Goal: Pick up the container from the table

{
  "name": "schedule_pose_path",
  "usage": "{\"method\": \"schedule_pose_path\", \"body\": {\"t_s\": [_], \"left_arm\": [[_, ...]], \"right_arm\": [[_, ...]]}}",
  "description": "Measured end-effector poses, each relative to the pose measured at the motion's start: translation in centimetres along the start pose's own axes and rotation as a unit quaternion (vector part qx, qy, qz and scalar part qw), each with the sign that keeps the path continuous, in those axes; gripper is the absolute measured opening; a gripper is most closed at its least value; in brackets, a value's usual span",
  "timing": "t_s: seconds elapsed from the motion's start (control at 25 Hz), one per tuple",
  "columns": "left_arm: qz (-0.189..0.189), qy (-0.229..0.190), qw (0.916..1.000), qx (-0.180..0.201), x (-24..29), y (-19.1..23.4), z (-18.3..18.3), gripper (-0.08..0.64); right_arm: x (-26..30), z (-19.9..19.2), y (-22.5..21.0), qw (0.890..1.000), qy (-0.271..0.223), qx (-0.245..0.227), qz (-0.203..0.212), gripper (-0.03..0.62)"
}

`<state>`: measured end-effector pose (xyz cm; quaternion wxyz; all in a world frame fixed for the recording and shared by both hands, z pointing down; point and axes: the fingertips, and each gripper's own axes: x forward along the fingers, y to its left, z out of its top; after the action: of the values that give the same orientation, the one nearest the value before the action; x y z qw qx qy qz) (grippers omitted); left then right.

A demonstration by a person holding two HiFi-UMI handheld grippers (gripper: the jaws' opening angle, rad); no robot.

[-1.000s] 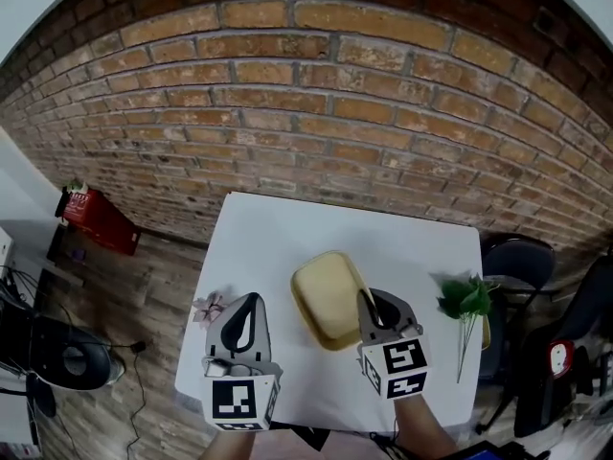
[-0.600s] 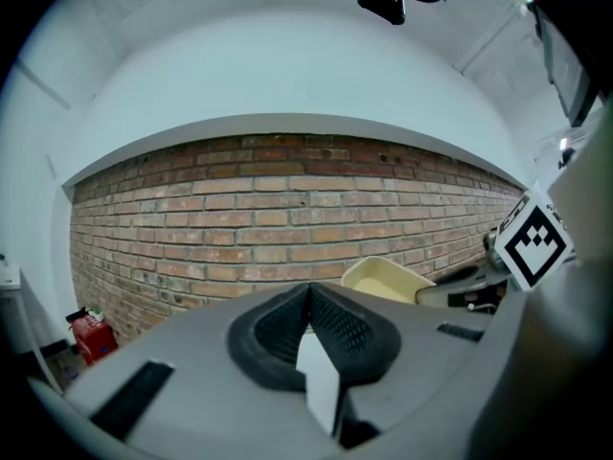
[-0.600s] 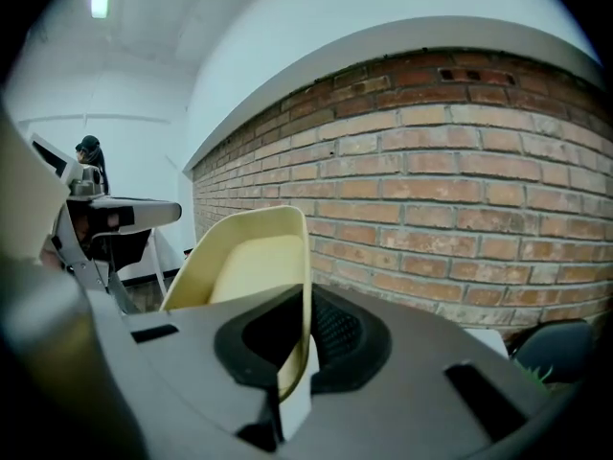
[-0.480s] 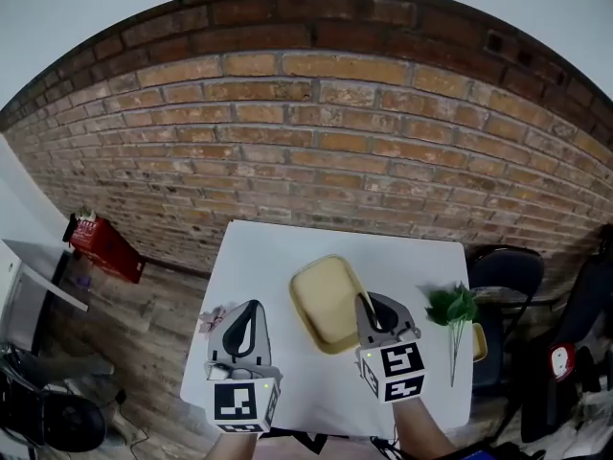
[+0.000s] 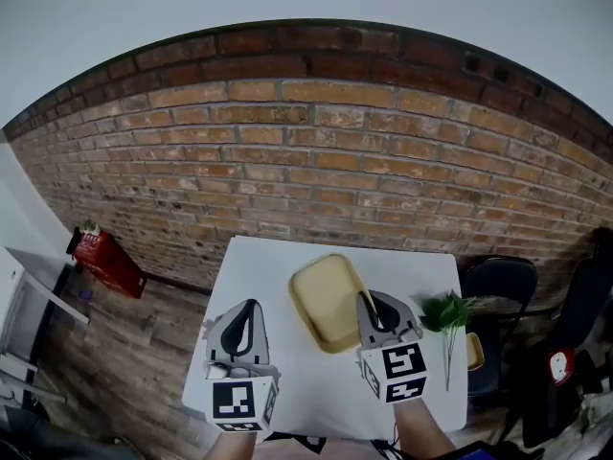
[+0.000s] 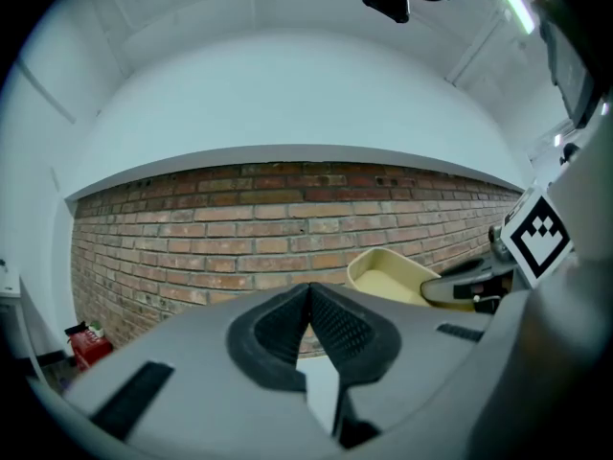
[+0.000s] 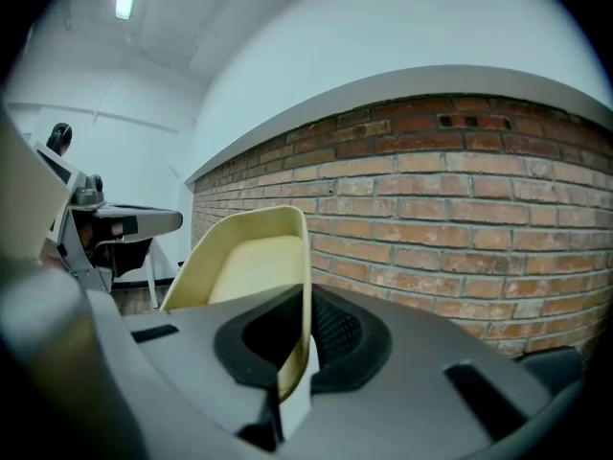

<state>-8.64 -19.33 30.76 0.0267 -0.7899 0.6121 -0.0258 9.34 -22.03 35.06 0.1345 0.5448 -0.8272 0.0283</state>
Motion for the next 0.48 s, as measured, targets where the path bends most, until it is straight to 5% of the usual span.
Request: {"method": "schedule_pose_path", "body": {"t_s": [0.48], "left_arm": [[0.009,-0.047,0.9988,0.007,-0.1,0.2,4.3,0.009]], "right_arm": [[-2.3,4.8,-1.0,0.998,-0.055,-0.020,-0.012,0.005]]}}
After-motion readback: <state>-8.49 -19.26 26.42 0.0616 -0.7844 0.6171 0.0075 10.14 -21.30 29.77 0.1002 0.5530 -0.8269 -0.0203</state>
